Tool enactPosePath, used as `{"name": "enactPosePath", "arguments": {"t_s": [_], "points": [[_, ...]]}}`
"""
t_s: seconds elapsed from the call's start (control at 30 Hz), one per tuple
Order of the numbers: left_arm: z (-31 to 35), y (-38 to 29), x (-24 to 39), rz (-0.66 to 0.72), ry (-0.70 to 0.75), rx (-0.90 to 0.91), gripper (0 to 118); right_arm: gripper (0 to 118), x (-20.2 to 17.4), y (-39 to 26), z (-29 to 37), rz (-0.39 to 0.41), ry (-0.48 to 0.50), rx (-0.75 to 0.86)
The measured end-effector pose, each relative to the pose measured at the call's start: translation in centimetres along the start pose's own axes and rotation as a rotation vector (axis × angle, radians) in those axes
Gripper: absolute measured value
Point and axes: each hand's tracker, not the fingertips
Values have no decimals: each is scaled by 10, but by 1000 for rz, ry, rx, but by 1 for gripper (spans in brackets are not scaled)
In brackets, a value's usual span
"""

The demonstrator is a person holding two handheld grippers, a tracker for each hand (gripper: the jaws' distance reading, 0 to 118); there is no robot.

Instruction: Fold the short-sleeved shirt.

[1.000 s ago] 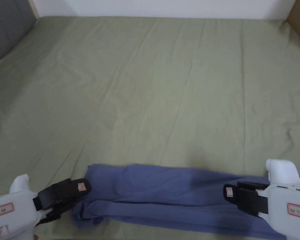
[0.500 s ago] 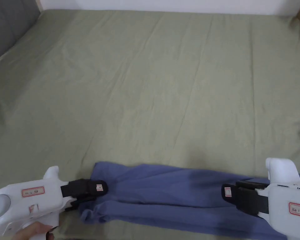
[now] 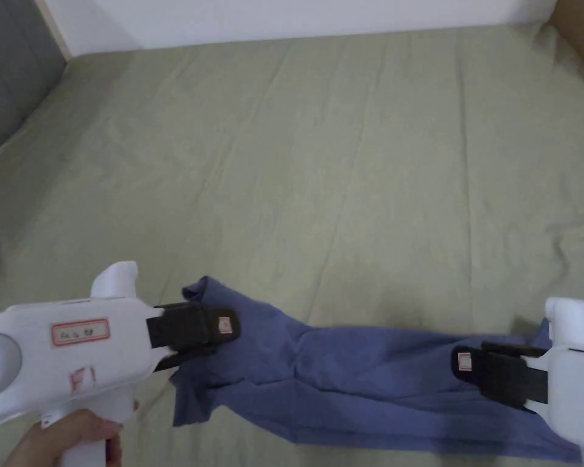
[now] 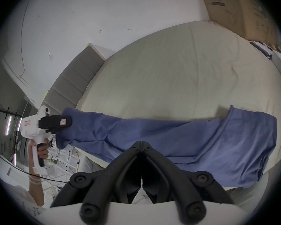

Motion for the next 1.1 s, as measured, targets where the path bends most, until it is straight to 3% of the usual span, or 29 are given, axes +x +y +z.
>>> {"name": "enactPosePath", "arguments": {"t_s": [0.23,0.37,0.43,0.47,0.5,0.57,0.6,0.63,0.9,0.93,1.0,1.07,1.1], "points": [[-109,-19,94,-124,-28,-199,10,0,37,-5,34,-92,-20,77],[-175,-42,122,-227,11,-301,10,0,59,-9,53,-143,-45,125],[-199,-51,124,-203,26,-358,11,0,70,-11,59,-170,-55,142],[-206,-55,126,-195,16,-383,19,0,74,-12,61,-185,-60,149],[-212,-57,126,-184,13,-391,38,0,79,-13,63,-197,-62,156],[-217,-59,127,-184,-7,-401,102,0,84,-15,65,-208,-61,166],[-214,-59,128,-179,-6,-397,114,0,85,-15,66,-212,-62,171],[-211,-58,129,-177,-5,-381,116,0,87,-15,66,-213,-63,173],[-164,-30,108,-171,37,-263,114,0,79,-18,60,-134,-83,174],[-164,-31,102,-176,65,-280,109,0,78,-19,59,-132,-80,173],[-168,-36,96,-182,110,-303,69,0,77,-20,57,-129,-72,172],[-177,-48,91,-208,150,-349,18,0,78,-20,56,-125,-71,171],[-182,-56,91,-222,155,-380,13,0,78,-21,56,-122,-72,171]]}}
